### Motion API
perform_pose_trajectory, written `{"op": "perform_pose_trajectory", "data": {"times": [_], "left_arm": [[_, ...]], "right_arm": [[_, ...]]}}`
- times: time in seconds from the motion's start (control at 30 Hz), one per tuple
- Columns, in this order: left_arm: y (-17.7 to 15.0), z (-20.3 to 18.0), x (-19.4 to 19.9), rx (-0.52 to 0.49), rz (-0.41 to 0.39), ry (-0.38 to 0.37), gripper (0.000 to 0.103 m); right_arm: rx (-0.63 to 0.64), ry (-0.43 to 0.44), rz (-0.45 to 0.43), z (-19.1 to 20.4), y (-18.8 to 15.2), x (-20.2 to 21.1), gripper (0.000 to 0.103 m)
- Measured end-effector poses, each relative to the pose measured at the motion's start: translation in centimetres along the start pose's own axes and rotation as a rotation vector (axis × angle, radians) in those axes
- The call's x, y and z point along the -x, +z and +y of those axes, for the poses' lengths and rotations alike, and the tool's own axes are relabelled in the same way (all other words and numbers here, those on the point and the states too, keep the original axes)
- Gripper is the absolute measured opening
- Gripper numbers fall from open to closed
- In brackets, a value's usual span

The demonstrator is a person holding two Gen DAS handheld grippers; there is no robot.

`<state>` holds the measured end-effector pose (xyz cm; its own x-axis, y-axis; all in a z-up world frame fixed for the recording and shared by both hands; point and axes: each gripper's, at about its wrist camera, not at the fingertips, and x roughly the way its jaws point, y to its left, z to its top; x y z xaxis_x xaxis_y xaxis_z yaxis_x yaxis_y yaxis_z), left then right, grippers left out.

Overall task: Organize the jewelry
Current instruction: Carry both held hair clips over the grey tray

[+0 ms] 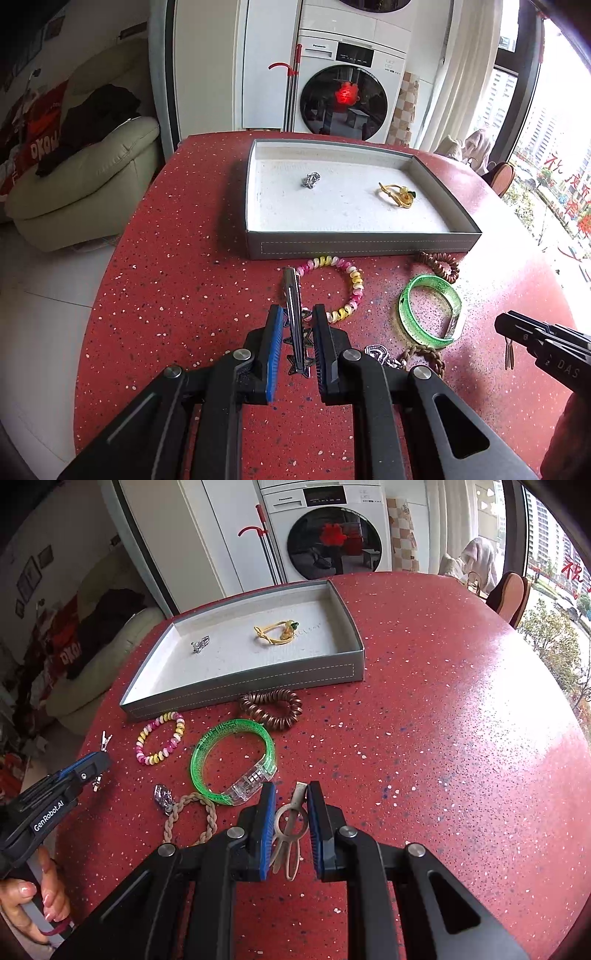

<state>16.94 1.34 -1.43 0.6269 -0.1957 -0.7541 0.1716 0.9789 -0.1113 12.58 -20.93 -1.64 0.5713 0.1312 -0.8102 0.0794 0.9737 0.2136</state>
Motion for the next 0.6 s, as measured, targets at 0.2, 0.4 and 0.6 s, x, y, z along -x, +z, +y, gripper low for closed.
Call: {"op": "perform_pose_trajectory", "data": {"times": [0.2,0.4,0.6], "left_arm": [[1.4,0.1,0.6,-0.005,-0.023,-0.016,0.034],[3.6,-0.3,0.3,-0.022,-0.045,-0.025,0.034],[6.7,-0.6,-1.0,-0.028,-0.057,-0.04,0.034]], "right_arm": [[-0.01,0.035,-0.022,0.3,1.5,0.7,0.019],[0.013,0.046,-0.045,0.8,4.1,0.9,0.019],[0.031,0.052,-0.07,1.2,8.1,0.3,0.019]]}}
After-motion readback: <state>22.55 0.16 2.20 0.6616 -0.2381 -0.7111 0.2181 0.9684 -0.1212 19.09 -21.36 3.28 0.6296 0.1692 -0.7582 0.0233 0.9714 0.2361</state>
